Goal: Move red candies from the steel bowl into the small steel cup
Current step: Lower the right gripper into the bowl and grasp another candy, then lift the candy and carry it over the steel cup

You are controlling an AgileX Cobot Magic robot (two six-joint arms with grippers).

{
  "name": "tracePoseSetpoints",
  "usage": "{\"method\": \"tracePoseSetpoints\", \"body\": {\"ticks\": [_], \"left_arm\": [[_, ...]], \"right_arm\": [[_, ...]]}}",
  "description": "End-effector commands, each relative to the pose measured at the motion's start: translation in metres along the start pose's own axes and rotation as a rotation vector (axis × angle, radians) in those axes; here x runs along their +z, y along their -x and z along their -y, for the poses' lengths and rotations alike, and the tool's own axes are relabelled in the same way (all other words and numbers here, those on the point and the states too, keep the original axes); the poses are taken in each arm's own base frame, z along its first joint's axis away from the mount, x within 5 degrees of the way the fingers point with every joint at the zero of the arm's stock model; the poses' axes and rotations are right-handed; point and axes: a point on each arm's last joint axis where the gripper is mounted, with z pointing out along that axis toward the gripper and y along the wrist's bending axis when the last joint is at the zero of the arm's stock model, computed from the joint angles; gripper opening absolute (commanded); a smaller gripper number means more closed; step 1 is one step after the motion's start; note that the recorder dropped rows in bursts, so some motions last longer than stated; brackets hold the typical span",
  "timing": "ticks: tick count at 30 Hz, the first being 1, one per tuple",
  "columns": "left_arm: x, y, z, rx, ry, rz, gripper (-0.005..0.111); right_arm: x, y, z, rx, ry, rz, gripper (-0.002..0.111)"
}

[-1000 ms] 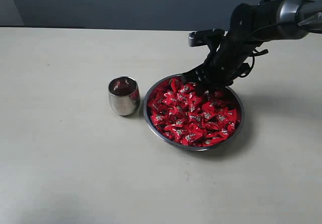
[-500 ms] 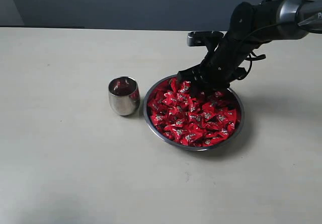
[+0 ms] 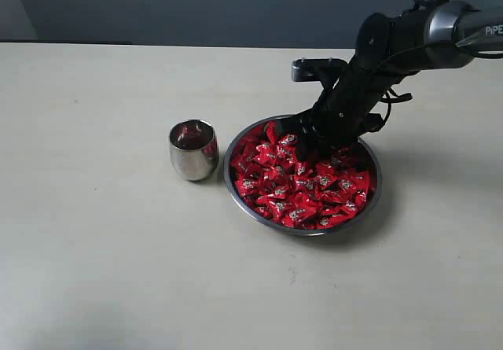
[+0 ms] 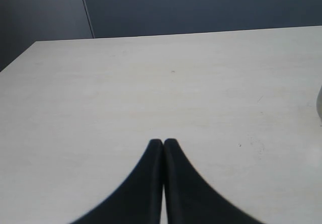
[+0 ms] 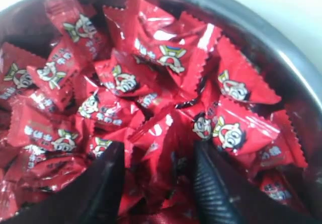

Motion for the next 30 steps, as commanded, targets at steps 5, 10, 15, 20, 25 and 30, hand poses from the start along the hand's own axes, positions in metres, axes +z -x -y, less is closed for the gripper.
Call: {"method": "tracePoseSetpoints", "body": {"ticks": [5,10,15,20,25,30], "left_arm": [[0.000,-0.001,0.000,0.002,-0.005,0.008,0.000],[0.000,-0.001,0.000,0.002,-0.005,0.008,0.000],[0.000,-0.001,0.000,0.002,-0.005,0.008,0.000],[0.000,-0.001,0.000,0.002,-0.005,0.008,0.000],[0.000,-0.001,0.000,0.002,-0.005,0.008,0.000],[0.000,-0.001,0.000,0.002,-0.005,0.008,0.000]], "right_arm": [[0.000,0.002,0.002,-0.013,-0.004,0.001,0.028],[0.000,0.002,0.002,-0.021,-0.011,0.000,0.008],[0.000,0.001,0.002,-0.021,-0.010,-0.005,0.005],[-0.012,0.004,-0.001,-0.029,-0.009,0.021,0.005],[-0.029,0.006,-0.003,-0.055,-0.022,0.053,0.005],[-0.044,0.007,-0.007,-0.055,-0.015,0.080,0.005]]}}
